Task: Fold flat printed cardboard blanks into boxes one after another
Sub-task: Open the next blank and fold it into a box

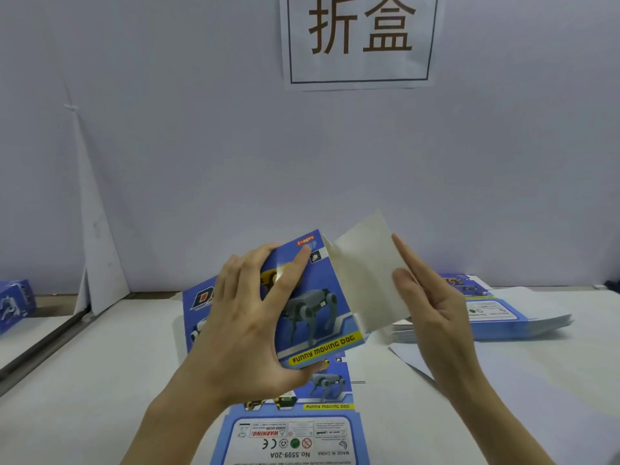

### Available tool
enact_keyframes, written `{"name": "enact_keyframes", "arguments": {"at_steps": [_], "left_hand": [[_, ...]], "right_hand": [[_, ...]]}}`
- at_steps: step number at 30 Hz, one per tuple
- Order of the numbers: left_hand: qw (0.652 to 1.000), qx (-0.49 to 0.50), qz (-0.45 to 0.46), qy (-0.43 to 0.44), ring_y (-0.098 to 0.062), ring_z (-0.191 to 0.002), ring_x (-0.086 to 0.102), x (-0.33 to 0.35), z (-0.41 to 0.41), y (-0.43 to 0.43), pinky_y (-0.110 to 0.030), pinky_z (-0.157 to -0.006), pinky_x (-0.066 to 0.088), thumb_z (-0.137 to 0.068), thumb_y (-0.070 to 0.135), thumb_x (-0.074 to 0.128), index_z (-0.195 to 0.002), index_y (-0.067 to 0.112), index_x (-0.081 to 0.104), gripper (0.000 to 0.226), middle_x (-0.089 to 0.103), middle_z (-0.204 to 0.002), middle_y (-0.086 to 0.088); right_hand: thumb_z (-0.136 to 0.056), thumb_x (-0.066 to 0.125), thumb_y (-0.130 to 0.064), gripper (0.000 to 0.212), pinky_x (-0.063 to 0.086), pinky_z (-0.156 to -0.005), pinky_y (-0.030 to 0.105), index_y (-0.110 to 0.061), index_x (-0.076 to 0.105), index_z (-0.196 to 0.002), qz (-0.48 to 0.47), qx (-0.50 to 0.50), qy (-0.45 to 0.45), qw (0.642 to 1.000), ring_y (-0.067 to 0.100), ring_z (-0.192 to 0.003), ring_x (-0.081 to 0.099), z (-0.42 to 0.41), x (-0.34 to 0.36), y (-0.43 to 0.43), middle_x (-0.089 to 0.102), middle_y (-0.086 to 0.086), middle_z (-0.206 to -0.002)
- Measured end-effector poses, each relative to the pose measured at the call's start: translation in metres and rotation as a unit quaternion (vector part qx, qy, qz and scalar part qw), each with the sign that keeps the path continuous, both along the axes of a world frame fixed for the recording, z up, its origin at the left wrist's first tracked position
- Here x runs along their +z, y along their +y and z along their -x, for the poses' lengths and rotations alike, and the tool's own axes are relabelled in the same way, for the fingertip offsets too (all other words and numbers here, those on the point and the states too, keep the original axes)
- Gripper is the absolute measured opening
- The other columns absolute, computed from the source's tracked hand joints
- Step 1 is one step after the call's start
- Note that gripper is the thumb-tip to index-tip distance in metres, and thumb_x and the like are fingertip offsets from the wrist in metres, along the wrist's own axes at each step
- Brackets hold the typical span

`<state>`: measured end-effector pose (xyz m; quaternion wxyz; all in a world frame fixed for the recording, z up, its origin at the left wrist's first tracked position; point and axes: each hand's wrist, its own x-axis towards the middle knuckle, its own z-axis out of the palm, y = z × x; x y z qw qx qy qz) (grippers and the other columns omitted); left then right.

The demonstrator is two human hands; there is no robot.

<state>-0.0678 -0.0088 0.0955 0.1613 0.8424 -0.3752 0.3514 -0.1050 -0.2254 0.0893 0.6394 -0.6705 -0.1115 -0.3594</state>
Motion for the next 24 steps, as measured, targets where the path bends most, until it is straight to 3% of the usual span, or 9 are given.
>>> {"name": "enact_keyframes", "arguments": {"at_steps": [3, 6, 9, 15, 19, 24], "left_hand": [[1.000, 0.004, 0.006, 0.002, -0.035, -0.130, 0.034, -0.001, -0.002, 0.001, -0.061, -0.102, 0.036, -0.060, 0.069, 0.065, -0.149, 0.020, 0.024, 0.110, 0.034, -0.142, -0.017], [1.000, -0.003, 0.006, -0.024, -0.033, -0.131, 0.032, -0.001, -0.003, 0.000, -0.063, -0.100, 0.037, -0.059, 0.068, 0.065, -0.146, 0.020, 0.026, 0.107, 0.036, -0.140, -0.019], [0.999, -0.011, 0.006, -0.046, -0.033, -0.133, 0.029, 0.000, -0.003, -0.002, -0.064, -0.099, 0.037, -0.059, 0.066, 0.065, -0.145, 0.018, 0.029, 0.105, 0.036, -0.140, -0.021], [0.998, -0.019, 0.015, -0.057, -0.032, -0.134, 0.028, 0.000, -0.002, -0.004, -0.064, -0.101, 0.035, -0.061, 0.066, 0.064, -0.145, 0.019, 0.029, 0.103, 0.032, -0.141, -0.019], [0.998, -0.015, 0.010, -0.056, -0.032, -0.135, 0.027, -0.002, -0.003, -0.003, -0.065, -0.099, 0.037, -0.059, 0.065, 0.066, -0.146, 0.019, 0.028, 0.105, 0.030, -0.142, -0.018], [0.996, 0.005, 0.005, -0.090, -0.036, -0.134, 0.030, -0.003, -0.004, -0.007, -0.063, -0.108, 0.026, -0.061, 0.069, 0.064, -0.145, 0.018, 0.030, 0.104, 0.033, -0.141, -0.021]], "right_hand": [[-0.088, 0.045, -0.051, 0.040, 0.052, -0.088, 0.023, -0.041, 0.063, -0.123, -0.150, 0.239, 0.072, 0.957, 0.007, -0.119, 0.058, 0.003, 0.006, 0.003, 0.062, -0.010, -0.129], [-0.090, 0.048, -0.037, 0.040, 0.054, -0.084, 0.027, -0.034, 0.060, -0.128, -0.197, 0.265, 0.090, 0.940, 0.010, -0.112, 0.062, 0.003, 0.007, 0.001, 0.064, -0.006, -0.127], [-0.084, 0.050, -0.037, 0.035, 0.058, -0.076, 0.031, -0.024, 0.075, -0.105, -0.250, 0.320, 0.132, 0.904, 0.016, -0.094, 0.069, 0.004, 0.008, -0.004, 0.072, 0.002, -0.108], [-0.076, 0.060, -0.024, 0.028, 0.057, -0.060, 0.030, -0.023, 0.076, -0.099, -0.214, 0.187, 0.134, 0.949, 0.014, -0.079, 0.070, 0.000, 0.006, -0.012, 0.073, 0.005, -0.098], [-0.075, 0.059, -0.045, 0.030, 0.055, -0.058, 0.025, -0.029, 0.078, -0.091, -0.177, 0.185, 0.128, 0.958, 0.010, -0.076, 0.069, 0.004, 0.009, -0.006, 0.074, 0.001, -0.089], [-0.082, 0.050, -0.048, 0.030, 0.050, -0.070, 0.037, -0.033, 0.074, -0.090, -0.083, 0.059, 0.088, 0.991, 0.015, -0.077, 0.060, 0.006, 0.007, 0.007, 0.070, -0.006, -0.080]]}}
